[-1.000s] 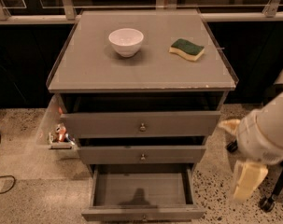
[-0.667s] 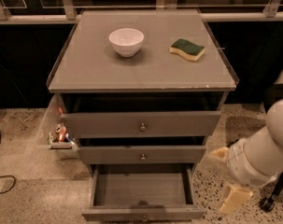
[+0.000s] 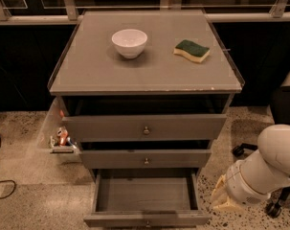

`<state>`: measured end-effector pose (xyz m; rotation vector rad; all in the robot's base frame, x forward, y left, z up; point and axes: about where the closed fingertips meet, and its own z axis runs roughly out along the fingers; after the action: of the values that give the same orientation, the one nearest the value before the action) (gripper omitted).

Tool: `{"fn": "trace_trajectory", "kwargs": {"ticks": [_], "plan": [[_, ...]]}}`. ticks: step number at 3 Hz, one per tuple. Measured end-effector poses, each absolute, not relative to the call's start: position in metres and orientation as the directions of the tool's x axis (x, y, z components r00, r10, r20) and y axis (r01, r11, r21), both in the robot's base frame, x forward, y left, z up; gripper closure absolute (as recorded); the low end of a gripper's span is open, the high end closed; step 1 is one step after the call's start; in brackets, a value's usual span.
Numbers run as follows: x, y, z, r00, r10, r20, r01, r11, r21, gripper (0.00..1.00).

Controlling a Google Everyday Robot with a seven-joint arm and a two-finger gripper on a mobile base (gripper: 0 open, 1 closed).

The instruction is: Close bottom drawer

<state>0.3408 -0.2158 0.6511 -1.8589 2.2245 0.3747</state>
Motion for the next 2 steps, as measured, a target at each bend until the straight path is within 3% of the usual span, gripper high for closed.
{"fn": "trace_trajectory", "kwargs": {"ticks": [1,2], "plan": [[0.339,-0.215,0.653,-0.172,-0.931,-0.323,-0.985,0.164,0.050,0.90],[0.335,-0.216,0.618,-0.215,-0.917,-0.335,-0.977,0.201,0.078,1.00]]}}
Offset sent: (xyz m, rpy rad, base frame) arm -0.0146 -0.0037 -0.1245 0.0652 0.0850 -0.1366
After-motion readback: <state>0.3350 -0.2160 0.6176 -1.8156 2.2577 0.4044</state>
